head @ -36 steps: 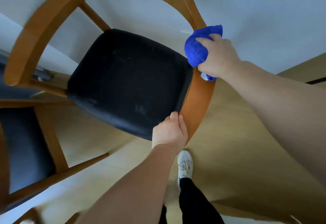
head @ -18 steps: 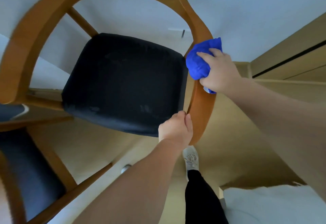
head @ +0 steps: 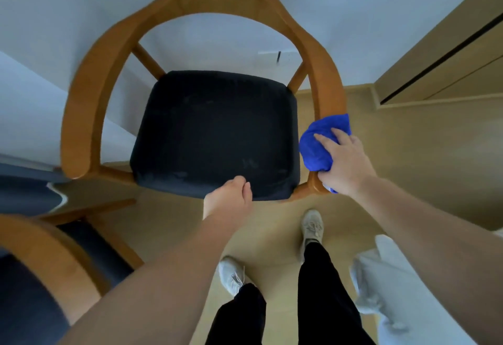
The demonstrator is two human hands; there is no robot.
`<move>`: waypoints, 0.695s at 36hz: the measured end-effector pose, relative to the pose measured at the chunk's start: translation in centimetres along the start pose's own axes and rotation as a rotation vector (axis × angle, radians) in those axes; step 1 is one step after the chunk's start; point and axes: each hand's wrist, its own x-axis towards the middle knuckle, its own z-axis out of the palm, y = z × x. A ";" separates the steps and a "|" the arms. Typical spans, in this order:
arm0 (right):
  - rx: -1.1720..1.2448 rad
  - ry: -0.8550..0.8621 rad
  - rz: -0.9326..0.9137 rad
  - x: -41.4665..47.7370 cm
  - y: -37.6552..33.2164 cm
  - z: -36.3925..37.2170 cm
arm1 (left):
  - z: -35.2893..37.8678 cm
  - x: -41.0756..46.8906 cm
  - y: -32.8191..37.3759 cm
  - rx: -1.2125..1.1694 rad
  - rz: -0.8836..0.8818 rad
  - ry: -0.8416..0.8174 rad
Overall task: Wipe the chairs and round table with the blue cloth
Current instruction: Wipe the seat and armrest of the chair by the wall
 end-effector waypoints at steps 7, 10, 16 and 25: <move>-0.047 -0.072 0.005 -4.0 -1.4 1.0 | -3.8 -0.7 -3.3 0.077 0.027 0.006; -0.064 -0.053 0.044 -4.0 -2.3 0.4 | -6.4 0.2 -4.9 0.090 0.034 0.060; -0.087 -0.019 0.029 -2.3 -5.0 -0.4 | -11.3 3.1 -9.0 0.119 0.033 0.212; -0.138 -0.031 -0.201 4.3 -9.7 -1.2 | -14.1 8.3 -14.8 0.213 0.066 0.359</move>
